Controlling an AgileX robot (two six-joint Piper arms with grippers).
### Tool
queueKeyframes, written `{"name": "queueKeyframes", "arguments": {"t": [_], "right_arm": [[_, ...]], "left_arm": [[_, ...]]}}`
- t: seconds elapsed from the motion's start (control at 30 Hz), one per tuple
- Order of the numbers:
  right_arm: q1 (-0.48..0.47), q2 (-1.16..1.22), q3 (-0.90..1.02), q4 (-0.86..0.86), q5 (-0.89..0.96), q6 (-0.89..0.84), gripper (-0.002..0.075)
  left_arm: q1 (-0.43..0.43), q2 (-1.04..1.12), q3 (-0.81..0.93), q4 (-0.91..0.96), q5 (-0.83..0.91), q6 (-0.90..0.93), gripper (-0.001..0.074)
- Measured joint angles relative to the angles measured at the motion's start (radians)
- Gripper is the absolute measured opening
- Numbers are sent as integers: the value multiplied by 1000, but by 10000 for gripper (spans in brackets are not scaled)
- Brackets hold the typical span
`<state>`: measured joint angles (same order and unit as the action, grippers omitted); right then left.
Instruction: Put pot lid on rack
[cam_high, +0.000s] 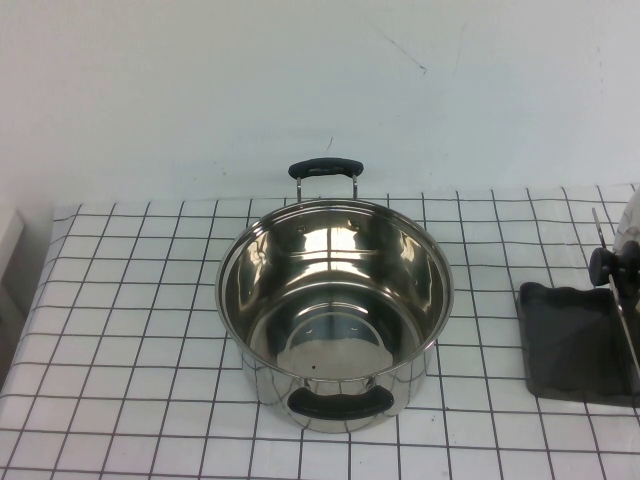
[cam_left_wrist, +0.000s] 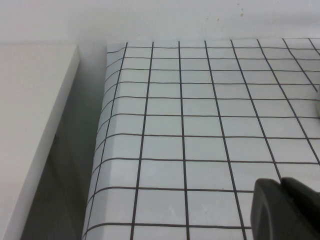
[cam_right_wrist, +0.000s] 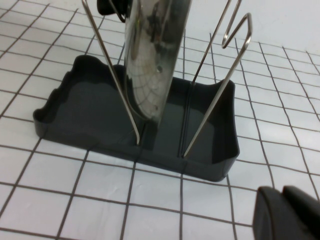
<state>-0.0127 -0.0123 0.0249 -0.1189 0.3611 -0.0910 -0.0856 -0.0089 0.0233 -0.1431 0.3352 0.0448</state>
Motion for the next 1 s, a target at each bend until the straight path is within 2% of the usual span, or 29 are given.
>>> {"name": "queueKeyframes", "arguments": {"t": [1.0], "right_arm": [[-20,0,0,0,-2,0,20]], "left_arm": [[0,0,0,-2,0,2,-2]]}}
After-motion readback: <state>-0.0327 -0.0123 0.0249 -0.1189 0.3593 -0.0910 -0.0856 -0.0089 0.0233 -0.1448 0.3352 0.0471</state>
